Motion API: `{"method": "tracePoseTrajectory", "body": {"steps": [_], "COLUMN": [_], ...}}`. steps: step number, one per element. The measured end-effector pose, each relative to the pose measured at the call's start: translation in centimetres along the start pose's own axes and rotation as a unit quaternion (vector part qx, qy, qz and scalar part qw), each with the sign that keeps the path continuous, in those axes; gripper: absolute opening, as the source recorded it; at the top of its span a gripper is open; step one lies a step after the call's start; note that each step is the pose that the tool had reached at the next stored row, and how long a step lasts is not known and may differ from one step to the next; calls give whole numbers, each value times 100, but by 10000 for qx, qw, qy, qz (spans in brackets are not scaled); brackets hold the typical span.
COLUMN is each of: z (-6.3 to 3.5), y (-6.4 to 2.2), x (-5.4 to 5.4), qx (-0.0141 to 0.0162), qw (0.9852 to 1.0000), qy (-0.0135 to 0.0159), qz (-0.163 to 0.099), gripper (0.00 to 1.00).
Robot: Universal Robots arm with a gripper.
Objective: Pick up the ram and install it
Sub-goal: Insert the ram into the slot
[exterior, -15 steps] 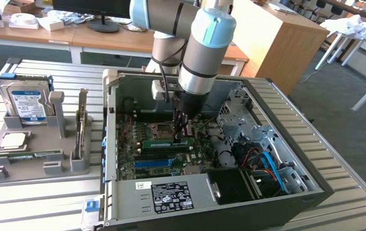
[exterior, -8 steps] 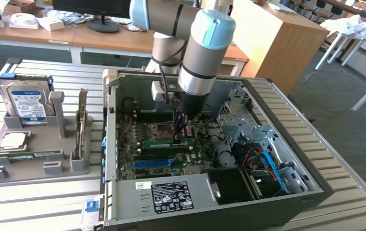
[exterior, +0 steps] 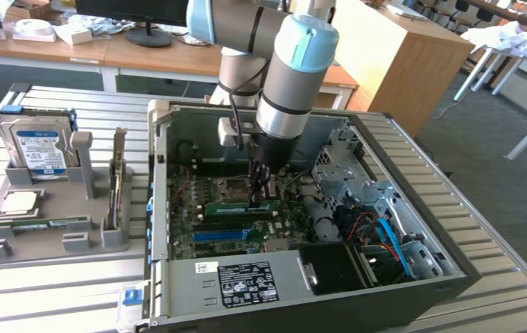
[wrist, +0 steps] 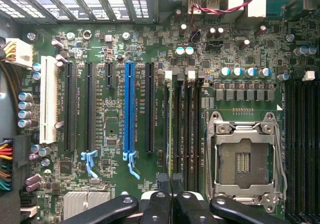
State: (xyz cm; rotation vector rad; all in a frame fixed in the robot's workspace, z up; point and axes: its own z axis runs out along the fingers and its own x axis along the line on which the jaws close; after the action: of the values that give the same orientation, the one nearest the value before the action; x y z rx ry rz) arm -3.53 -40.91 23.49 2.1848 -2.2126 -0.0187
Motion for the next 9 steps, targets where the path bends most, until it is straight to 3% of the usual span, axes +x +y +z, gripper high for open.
{"method": "tracePoseTrajectory", "body": {"steps": [9], "z": [0], "y": [0], "x": [2], "qx": [0], "qw": [10000], "qy": [-1], "qz": [0], "gripper": [11]}}
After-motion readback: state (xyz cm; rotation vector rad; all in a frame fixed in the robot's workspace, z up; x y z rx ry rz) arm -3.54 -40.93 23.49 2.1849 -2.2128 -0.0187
